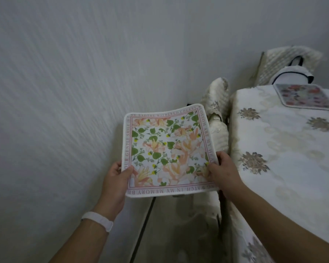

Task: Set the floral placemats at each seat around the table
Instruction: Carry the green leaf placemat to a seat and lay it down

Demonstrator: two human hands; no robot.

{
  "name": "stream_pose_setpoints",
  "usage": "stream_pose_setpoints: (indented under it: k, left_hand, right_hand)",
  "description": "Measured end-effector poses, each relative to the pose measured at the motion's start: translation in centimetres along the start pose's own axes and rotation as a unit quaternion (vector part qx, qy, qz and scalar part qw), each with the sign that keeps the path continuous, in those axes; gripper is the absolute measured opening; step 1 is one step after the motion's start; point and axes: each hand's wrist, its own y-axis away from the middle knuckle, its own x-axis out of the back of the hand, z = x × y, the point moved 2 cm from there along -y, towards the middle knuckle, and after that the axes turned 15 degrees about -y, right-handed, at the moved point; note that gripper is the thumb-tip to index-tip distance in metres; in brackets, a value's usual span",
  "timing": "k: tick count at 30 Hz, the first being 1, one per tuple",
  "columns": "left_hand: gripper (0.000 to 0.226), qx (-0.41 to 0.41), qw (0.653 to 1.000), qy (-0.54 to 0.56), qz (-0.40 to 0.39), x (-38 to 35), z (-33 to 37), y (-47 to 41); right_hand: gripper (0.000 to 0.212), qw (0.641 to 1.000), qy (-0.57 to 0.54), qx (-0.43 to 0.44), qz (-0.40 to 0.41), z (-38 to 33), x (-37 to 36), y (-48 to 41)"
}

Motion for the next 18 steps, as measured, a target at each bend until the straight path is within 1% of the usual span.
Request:
stream_pose_setpoints:
  k: [3, 6, 10, 14, 18]
  left_hand:
    - [0.011, -0.005, 1.000, -0.007, -0.023, -3.1, 1.8, -2.4]
    - [0.009, -0.009, 0.997, -0.024, -0.068, -6.7, 3.5, -4.1]
    - [0.009, -0.013, 0.990, -0.062, -0.127, -12.2, 5.0, -6.5]
    - [0.008, -0.024, 0.976, -0.094, -0.196, -17.9, 6.1, -8.3]
    - [0.011, -0.022, 0.952, -0.128, -0.277, -23.9, 6.8, -9.5]
  right_hand:
    - [0.023, 0.999, -0.007, 0.003, 0.039, -1.2, 1.7, -2.0]
    - [0.025, 0.996, -0.021, 0.002, 0.081, -1.4, 4.3, -3.0]
    - [0.020, 0.987, -0.046, -0.016, 0.152, -1.2, 8.1, -3.8]
    - [0.019, 0.974, -0.070, -0.024, 0.216, -1.0, 11.4, -4.1]
    - [0.015, 0.952, -0.079, -0.043, 0.294, -0.2, 14.8, -4.0]
